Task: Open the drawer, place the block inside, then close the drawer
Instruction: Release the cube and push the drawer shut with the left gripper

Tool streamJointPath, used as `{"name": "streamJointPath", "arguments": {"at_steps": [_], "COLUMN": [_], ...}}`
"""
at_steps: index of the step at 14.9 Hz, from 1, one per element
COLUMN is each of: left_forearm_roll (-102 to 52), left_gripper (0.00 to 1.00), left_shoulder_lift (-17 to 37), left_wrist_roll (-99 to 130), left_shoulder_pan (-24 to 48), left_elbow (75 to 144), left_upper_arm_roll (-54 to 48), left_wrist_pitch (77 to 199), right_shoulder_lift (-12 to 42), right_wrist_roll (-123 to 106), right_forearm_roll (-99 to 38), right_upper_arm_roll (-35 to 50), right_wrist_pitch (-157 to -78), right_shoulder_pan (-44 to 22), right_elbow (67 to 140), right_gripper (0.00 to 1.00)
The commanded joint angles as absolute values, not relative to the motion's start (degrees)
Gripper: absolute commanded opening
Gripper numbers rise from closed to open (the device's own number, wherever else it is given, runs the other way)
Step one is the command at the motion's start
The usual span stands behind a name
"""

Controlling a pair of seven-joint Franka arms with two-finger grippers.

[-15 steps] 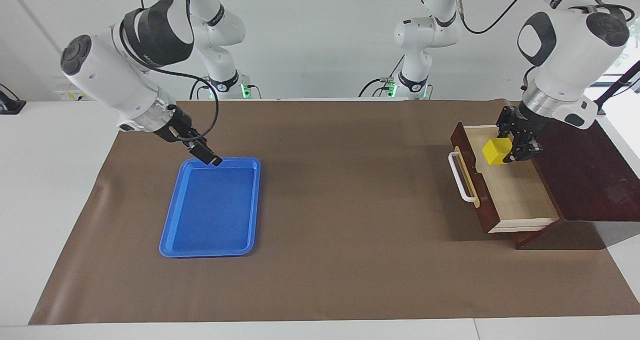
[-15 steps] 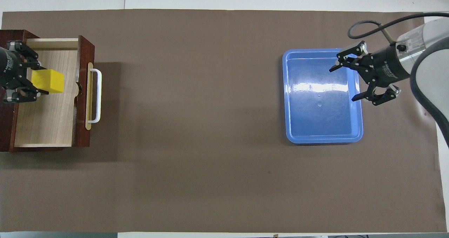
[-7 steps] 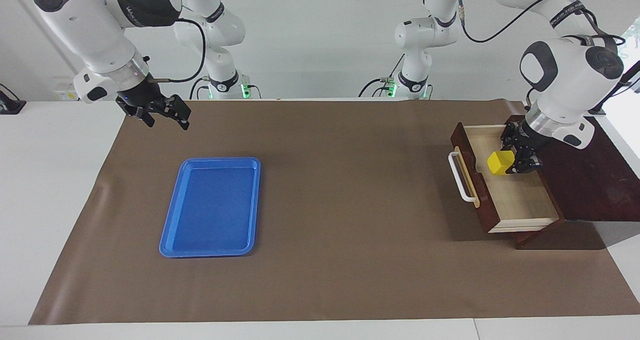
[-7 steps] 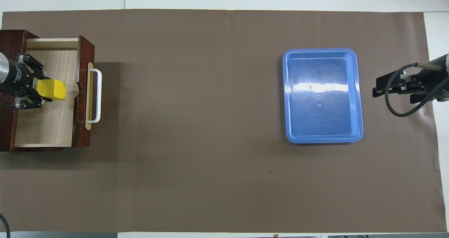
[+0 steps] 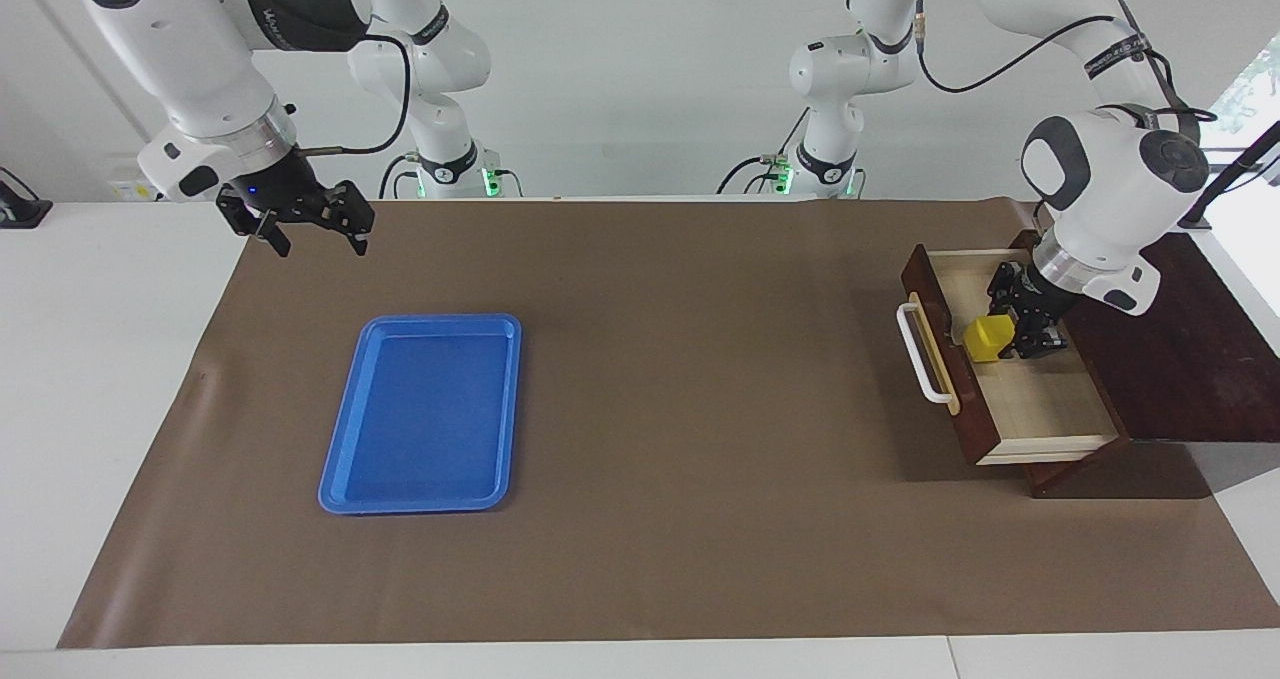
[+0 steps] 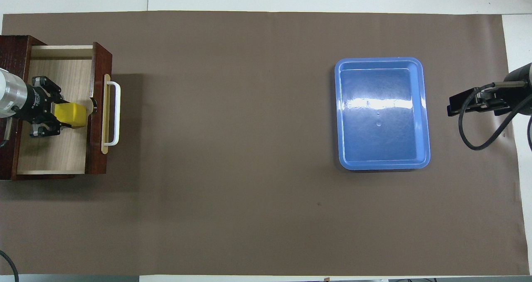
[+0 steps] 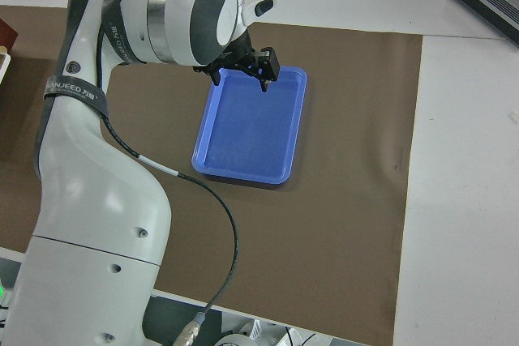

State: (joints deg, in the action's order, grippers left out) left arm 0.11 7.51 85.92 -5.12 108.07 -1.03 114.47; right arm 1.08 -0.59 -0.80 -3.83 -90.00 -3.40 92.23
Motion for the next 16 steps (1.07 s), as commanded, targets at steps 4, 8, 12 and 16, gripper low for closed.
{"name": "streamJointPath", "arguments": {"at_steps": [4, 8, 12, 16], "left_forearm_roll": [0.79, 0.79, 1.92, 2.11], "left_gripper": [0.02, 0.54, 1.00, 1.00], "left_shoulder_lift": [5.89, 5.89, 7.12, 9.57], "left_wrist_roll": [86.75, 86.84, 86.75, 87.88], "left_shoulder_pan": [-6.06, -6.06, -5.19, -1.42], "left_elbow": [111.53, 111.62, 106.37, 94.77], "left_upper_arm_roll": [-1.49, -1.49, -1.49, -1.67], "left_wrist_pitch": [118.47, 118.74, 114.28, 102.86], "right_shoulder_lift": [1.50, 0.88, 0.79, 0.53], "right_wrist_roll": [-3.69, -3.60, -3.34, -3.16], "right_forearm_roll": [2.20, 2.02, 2.02, 1.93], "right_upper_arm_roll": [-3.25, -3.25, -3.25, -3.25], "right_wrist_pitch": [-89.91, -88.68, -88.51, -87.54], "right_shoulder_pan": [-3.25, -3.25, -3.25, -3.08], "right_elbow": [91.58, 92.64, 93.07, 93.16], "right_gripper": [1.00, 1.00, 1.00, 1.00]}}
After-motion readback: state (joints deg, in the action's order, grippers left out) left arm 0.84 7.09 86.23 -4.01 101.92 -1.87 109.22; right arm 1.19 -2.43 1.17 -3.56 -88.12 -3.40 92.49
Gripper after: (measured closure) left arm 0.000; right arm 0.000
